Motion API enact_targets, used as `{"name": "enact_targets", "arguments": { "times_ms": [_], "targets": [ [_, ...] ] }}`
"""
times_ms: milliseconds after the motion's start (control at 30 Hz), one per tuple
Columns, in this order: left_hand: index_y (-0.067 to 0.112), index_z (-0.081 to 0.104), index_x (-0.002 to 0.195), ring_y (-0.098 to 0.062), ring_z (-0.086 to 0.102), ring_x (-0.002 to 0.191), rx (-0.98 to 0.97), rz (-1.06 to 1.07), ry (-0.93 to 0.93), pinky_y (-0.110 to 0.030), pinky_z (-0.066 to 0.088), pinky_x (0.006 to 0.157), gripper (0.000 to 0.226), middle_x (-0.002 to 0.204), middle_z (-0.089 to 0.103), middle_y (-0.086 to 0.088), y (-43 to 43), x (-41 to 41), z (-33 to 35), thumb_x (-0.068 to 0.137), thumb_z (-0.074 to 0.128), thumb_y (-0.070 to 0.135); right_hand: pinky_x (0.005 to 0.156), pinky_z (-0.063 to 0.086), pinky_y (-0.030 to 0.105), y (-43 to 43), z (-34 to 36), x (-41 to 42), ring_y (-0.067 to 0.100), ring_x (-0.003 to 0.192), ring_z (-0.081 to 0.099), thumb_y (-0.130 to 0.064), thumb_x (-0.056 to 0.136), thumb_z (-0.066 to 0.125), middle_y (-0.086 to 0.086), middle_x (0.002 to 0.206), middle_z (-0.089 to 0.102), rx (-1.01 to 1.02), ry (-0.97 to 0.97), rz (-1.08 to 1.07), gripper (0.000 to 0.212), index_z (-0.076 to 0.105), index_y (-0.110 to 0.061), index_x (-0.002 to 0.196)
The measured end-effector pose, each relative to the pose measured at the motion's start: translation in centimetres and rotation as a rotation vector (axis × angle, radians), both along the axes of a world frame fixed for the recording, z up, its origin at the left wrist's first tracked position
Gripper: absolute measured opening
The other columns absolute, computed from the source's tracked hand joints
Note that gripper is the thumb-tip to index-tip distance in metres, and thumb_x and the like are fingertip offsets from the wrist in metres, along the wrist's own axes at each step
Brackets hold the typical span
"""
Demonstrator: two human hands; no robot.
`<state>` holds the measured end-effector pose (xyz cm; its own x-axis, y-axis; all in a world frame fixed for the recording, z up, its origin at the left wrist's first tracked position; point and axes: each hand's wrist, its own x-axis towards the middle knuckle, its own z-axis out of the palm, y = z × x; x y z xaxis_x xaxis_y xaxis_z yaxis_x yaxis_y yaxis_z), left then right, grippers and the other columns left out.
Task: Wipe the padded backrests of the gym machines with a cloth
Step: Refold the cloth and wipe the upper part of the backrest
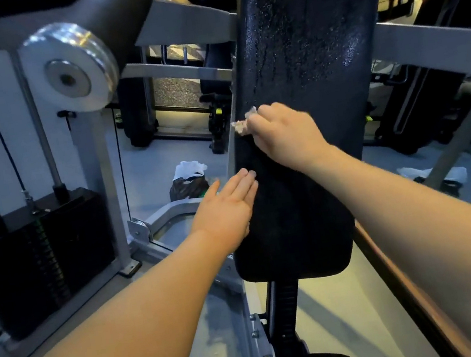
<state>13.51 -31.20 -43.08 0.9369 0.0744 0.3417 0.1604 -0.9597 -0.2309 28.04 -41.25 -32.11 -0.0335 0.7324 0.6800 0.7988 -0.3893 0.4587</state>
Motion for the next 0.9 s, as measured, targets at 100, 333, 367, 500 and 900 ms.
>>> {"name": "enact_targets", "arguments": {
  "times_ms": [100,333,367,500,900],
  "targets": [
    [0.012,0.0,0.161,-0.019,-0.01,0.155,-0.014,0.015,0.014,-0.047,0.014,0.125,0.081,0.169,-0.012,-0.002,-0.2,0.0,0.0,0.102,0.051,0.031,0.056,0.051,0.043,0.9,4.9,2.1,0.038,0.095,0.058,-0.025,0.095,0.05,0.012,0.105,0.061,0.209,0.085,-0.178,0.027,0.058,-0.011,0.116],
    [0.012,0.004,0.162,-0.02,-0.008,0.155,-0.014,0.025,-0.021,-0.049,0.018,0.124,0.081,0.169,-0.009,-0.003,-0.2,0.4,-0.6,0.1,0.055,0.025,0.051,0.048,0.039,0.5,-0.6,-1.3,0.031,0.083,0.058,-0.021,0.09,0.056,0.006,0.094,0.061,0.132,0.122,-0.095,0.008,0.057,-0.013,0.094],
    [0.012,0.005,0.161,-0.02,-0.007,0.155,-0.006,0.022,-0.019,-0.049,0.017,0.124,0.082,0.169,-0.008,-0.003,-0.1,0.5,-0.5,0.099,0.057,0.025,0.049,0.049,0.039,0.1,-0.5,-0.8,0.03,0.083,0.058,-0.021,0.091,0.055,0.004,0.093,0.061,0.07,0.073,-0.081,0.008,0.058,-0.014,0.093],
    [0.011,0.002,0.161,-0.021,-0.008,0.155,0.004,0.033,0.005,-0.048,0.016,0.124,0.085,0.169,-0.01,-0.004,-0.2,0.5,-0.3,0.099,0.058,0.027,0.052,0.042,0.04,1.2,5.3,1.6,0.037,0.093,0.058,-0.024,0.095,0.05,0.01,0.102,0.061,0.163,0.034,-0.193,0.018,0.058,-0.012,0.106],
    [0.011,0.003,0.161,-0.021,-0.007,0.155,0.002,0.051,-0.005,-0.047,0.018,0.124,0.084,0.169,-0.01,-0.003,-0.5,0.5,-0.4,0.099,0.057,0.026,0.057,0.047,0.039,-1.3,2.4,2.6,0.037,0.094,0.063,-0.028,0.095,0.049,0.008,0.107,0.065,0.265,0.141,-0.277,0.021,0.058,-0.016,0.11]
  ]
}}
